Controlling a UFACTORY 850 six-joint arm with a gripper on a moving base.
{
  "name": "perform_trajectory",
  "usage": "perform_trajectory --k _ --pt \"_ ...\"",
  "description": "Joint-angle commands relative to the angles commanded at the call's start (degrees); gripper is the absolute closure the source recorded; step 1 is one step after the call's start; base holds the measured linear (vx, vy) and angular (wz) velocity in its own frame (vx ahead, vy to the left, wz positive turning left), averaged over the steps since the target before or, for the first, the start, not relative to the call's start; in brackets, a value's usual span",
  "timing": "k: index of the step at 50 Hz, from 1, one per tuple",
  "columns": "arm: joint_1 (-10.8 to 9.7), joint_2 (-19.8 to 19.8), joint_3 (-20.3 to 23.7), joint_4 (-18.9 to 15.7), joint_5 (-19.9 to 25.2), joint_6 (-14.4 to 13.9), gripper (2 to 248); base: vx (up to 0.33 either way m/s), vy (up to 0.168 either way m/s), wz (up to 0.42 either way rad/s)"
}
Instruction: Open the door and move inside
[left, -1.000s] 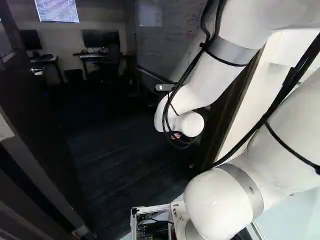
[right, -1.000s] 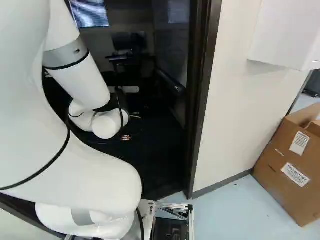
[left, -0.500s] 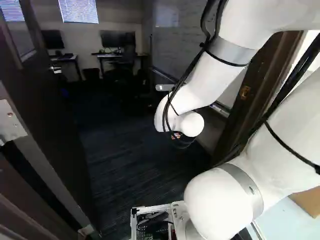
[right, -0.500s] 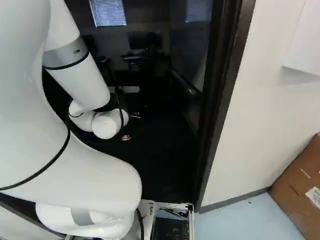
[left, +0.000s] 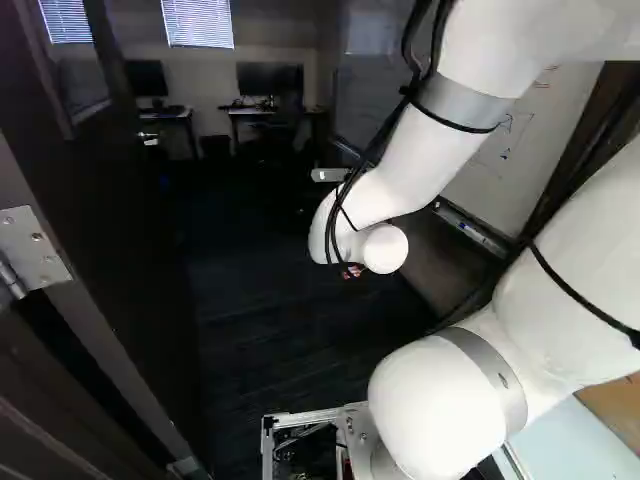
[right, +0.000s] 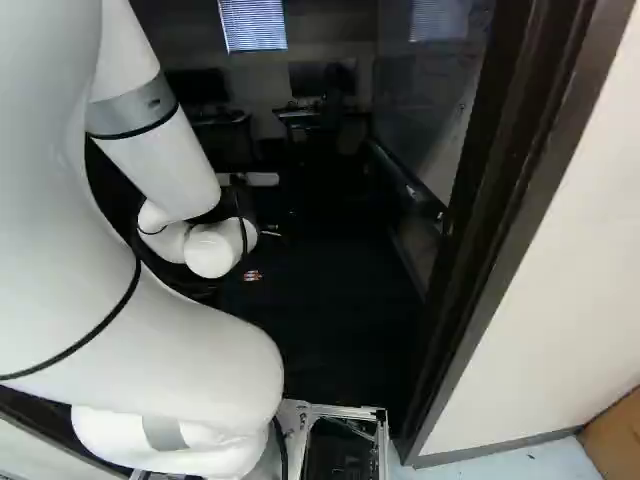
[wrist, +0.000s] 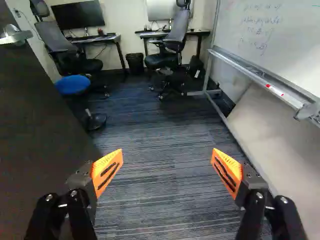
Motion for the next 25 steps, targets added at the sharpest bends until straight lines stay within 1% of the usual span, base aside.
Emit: perform_trajectory --k 17,25 --pt "0.00 0.00 0.00 0.00 0.00 0.00 3 0.171 0.040 0.182" --pt "0.00 0.00 0.00 0.00 0.00 0.00 3 0.163 0.014 0.097"
